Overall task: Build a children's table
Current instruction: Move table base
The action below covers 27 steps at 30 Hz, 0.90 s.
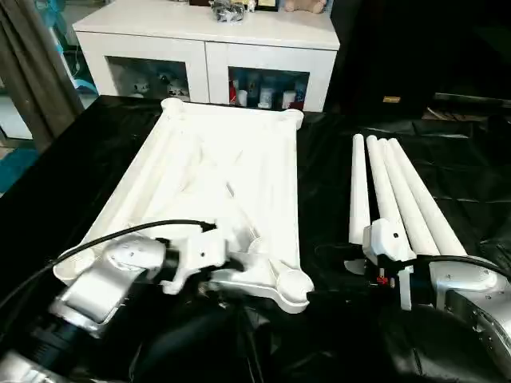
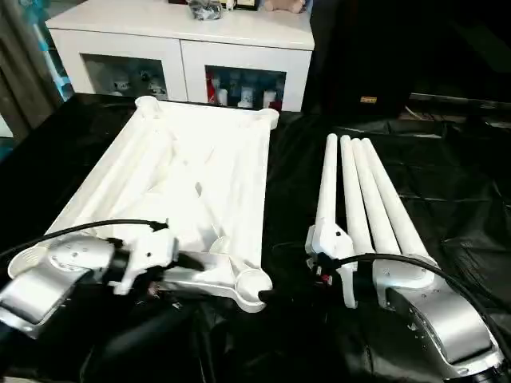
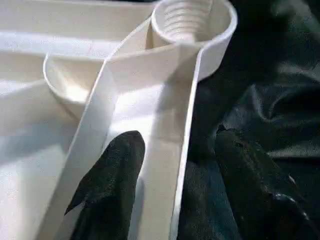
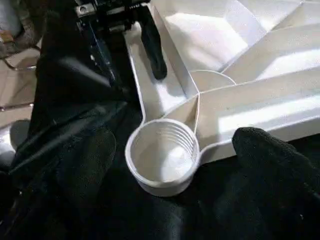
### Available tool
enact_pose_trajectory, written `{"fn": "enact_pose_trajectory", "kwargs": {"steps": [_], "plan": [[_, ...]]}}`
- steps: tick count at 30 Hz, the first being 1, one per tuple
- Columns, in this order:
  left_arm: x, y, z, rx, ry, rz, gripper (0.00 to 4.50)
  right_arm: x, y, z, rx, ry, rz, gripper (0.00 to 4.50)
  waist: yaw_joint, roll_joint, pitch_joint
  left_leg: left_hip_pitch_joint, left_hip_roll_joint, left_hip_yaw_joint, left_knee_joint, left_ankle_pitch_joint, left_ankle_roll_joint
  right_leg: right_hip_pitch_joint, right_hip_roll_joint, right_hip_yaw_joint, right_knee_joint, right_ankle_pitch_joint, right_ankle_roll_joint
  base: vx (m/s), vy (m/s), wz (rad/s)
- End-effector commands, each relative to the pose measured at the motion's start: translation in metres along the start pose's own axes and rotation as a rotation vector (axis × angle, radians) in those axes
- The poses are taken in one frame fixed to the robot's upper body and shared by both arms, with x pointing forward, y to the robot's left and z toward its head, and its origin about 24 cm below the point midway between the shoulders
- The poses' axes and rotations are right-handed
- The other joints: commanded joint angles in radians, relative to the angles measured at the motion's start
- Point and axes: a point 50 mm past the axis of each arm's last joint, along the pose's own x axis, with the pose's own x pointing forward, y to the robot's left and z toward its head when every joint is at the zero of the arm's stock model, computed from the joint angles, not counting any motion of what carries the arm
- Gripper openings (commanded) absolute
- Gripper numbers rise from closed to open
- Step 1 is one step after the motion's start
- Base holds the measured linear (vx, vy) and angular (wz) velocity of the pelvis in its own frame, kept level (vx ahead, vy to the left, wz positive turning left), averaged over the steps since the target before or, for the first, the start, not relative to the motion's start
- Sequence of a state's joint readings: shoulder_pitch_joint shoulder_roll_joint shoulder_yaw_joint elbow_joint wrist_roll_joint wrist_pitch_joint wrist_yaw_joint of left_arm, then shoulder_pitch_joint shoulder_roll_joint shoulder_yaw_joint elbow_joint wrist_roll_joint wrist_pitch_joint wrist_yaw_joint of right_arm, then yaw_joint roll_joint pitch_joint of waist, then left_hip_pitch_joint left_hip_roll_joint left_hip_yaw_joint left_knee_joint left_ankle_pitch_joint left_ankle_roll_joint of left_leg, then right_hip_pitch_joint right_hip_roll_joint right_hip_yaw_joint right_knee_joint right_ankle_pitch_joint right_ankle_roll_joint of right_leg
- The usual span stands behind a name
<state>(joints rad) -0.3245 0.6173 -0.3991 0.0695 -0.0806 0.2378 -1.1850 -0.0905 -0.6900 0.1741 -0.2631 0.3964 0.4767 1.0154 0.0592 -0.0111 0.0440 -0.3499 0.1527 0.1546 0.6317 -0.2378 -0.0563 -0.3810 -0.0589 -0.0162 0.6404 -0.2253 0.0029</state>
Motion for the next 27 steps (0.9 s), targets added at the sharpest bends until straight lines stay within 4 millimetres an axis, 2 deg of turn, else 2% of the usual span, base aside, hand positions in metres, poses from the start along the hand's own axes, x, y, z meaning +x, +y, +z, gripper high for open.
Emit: {"fn": "enact_pose_trajectory", "kwargs": {"steps": [1, 3, 8, 9, 13, 15, 19, 23, 27], "plan": [[0.0, 0.002, 0.0, 0.004, 0.031, 0.006, 2.27, 0.0, 0.0, 0.002, -0.015, 0.018, 0.014, 4.28, 0.002, 0.007, -0.044, 0.001, 0.072, -0.023, -0.094, -0.142, 0.039, 0.04, -0.081, 0.043, -0.076, -0.078, -0.271, 0.0, 0.0, 0.0], [-0.001, 0.003, -0.002, 0.014, 0.052, 0.031, 2.09, 0.001, 0.0, 0.0, -0.021, 0.031, 0.015, 4.28, 0.002, 0.005, -0.044, -0.001, 0.071, -0.023, -0.094, -0.136, 0.043, 0.042, -0.081, 0.043, -0.076, -0.065, -0.274, 0.0, 0.0, 0.0], [-0.001, 0.004, -0.004, 0.04, 0.073, 0.053, 1.7, 0.002, -0.001, -0.002, -0.03, 0.049, 0.014, 4.28, 0.001, 0.006, -0.041, 0.0, 0.073, -0.024, -0.097, -0.158, 0.041, 0.04, -0.082, 0.044, -0.08, -0.099, -0.267, 0.0, 0.0, 0.0], [0.0, 0.003, -0.004, 0.042, 0.077, 0.053, 1.47, 0.002, -0.001, -0.003, -0.031, 0.052, 0.015, 4.28, 0.001, 0.004, -0.041, 0.0, 0.074, -0.024, -0.097, -0.16, 0.04, 0.04, -0.082, 0.044, -0.08, -0.103, -0.264, 0.0, 0.0, 0.0], [0.001, 0.001, -0.003, 0.053, 0.064, 0.048, 1.25, 0.003, 0.0, -0.005, -0.031, 0.06, 0.02, 4.28, 0.002, 0.005, -0.04, -0.001, 0.073, -0.024, -0.098, -0.159, 0.04, 0.038, -0.083, 0.045, -0.081, -0.106, -0.265, 0.0, 0.0, 0.0], [0.001, -0.001, -0.003, 0.063, 0.061, 0.045, 0.96, 0.003, 0.0, -0.006, -0.034, 0.066, 0.019, 4.28, 0.002, 0.005, -0.04, -0.001, 0.073, -0.023, -0.098, -0.167, 0.039, 0.038, -0.083, 0.045, -0.082, -0.116, -0.263, 0.0, 0.0, 0.0], [0.002, -0.002, -0.003, 0.068, 0.052, 0.066, 0.78, 0.003, 0.0, -0.007, -0.033, 0.064, 0.02, 4.28, 0.001, 0.006, -0.039, 0.0, 0.074, -0.024, -0.099, -0.172, 0.039, 0.037, -0.083, 0.045, -0.082, -0.12, -0.262, 0.0, 0.0, 0.0], [0.004, 0.001, 0.006, 0.156, 0.012, 0.139, 0.48, 0.004, 0.001, -0.008, -0.034, 0.062, 0.019, 4.28, 0.002, 0.004, -0.038, -0.001, 0.076, -0.025, -0.1, -0.183, 0.04, 0.037, -0.084, 0.046, -0.085, -0.138, -0.256, 0.0, 0.0, 0.0], [0.006, 0.003, 0.014, 0.234, -0.012, 0.175, 0.25, 0.004, 0.001, -0.008, -0.034, 0.059, 0.021, 4.28, -0.002, 0.003, -0.042, -0.007, 0.075, -0.026, -0.098, -0.15, 0.048, 0.042, -0.085, 0.045, -0.08, -0.087, -0.255, 0.0, 0.0, 0.0]]}}
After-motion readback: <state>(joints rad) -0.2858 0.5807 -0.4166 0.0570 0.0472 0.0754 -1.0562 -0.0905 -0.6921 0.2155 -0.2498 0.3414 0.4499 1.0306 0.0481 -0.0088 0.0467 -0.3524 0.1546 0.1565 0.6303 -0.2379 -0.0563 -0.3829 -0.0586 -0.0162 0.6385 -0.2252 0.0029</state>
